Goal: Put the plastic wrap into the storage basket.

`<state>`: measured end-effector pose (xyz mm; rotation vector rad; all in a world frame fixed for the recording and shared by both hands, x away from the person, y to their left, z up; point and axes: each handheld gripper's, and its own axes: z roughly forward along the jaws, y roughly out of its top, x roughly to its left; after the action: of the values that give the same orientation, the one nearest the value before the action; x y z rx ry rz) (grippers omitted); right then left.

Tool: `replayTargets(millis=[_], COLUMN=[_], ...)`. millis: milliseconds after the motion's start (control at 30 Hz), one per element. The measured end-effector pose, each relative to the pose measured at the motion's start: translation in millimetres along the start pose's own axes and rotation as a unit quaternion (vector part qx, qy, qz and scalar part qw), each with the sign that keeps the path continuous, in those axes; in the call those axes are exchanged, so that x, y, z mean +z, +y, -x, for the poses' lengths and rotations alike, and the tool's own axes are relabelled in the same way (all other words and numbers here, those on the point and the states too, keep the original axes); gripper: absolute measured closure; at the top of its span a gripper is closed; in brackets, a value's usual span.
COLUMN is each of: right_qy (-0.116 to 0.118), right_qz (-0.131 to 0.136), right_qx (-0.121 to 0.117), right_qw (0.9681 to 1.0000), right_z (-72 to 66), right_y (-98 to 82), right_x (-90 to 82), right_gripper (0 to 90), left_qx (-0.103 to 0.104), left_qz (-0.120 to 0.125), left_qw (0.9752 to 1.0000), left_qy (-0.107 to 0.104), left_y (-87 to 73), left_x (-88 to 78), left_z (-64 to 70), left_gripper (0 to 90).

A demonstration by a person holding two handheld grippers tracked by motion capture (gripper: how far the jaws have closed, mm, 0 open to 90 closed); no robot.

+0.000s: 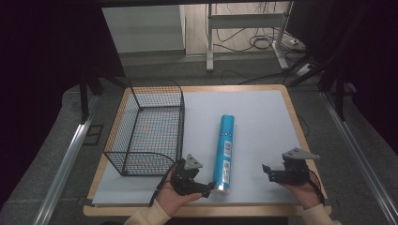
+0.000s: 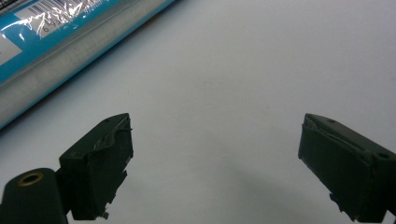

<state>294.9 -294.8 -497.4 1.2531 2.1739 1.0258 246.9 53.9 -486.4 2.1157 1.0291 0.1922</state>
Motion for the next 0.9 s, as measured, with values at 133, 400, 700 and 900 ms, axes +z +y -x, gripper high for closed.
replayTargets(millis=[133,400,700,900], right_qy=[0.001,0.0,-0.002,-0.009], right_qz=[0.008,0.01,0.008,0.009], right_qx=[-0.001,-0.01,-0.008,-0.007], right_qw=[1.0,0.9999,0.9999,0.9999], right_z=[0.7,-2.8,-0.3,1.4], right_y=[0.6,0.5,-0.7,-1.2], right_x=[-1.6,-2.2,-1.7,-1.9], right_gripper=[10.5,11.0,11.3,11.3], left_qx=[-0.003,-0.005,-0.024,-0.046], left_qz=[0.0,0.004,0.009,-0.011], left_qw=[1.0,1.0,0.9997,0.9987], left_qy=[0.002,0.004,0.005,0.019], left_y=[0.3,6.8,27.8,55.1], left_x=[0.8,1.0,7.9,28.6], left_z=[1.2,7.7,11.5,8.9], left_gripper=[12.9,12.6,10.3,9.2])
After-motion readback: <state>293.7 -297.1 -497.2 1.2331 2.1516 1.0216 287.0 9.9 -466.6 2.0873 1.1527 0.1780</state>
